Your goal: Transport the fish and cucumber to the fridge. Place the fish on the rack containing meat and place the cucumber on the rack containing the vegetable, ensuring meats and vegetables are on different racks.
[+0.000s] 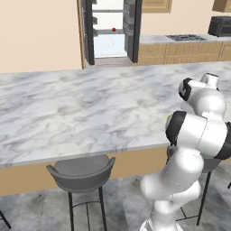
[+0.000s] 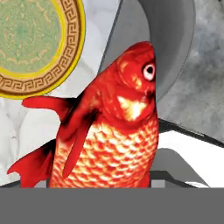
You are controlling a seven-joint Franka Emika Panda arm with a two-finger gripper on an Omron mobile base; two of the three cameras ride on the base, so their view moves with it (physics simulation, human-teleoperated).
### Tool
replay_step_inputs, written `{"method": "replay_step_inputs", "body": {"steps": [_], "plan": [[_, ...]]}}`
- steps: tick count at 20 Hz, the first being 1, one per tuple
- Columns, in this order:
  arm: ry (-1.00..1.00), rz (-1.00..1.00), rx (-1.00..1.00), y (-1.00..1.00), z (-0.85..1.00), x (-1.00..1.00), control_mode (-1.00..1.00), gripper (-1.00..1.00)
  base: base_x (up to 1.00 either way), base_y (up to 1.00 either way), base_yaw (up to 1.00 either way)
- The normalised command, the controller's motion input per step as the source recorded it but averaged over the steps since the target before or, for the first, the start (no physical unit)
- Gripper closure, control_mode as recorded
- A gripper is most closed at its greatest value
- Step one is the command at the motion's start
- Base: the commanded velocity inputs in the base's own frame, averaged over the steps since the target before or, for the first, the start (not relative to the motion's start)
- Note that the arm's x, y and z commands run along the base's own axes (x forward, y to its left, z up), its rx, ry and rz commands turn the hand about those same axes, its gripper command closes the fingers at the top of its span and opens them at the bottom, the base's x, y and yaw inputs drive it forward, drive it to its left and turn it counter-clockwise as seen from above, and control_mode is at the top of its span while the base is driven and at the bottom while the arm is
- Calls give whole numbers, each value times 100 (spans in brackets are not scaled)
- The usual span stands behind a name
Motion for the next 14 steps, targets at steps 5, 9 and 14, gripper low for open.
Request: {"method": "replay_step_inputs", "body": {"steps": [5, 9, 14], "plan": [[-13, 52, -20, 48, 50, -70, -100, 100, 0, 0, 0], [-11, 54, -14, 42, 47, -70, -100, 100, 0, 0, 0], [-7, 32, -1, 46, 62, -75, -100, 100, 0, 0, 0]]}}
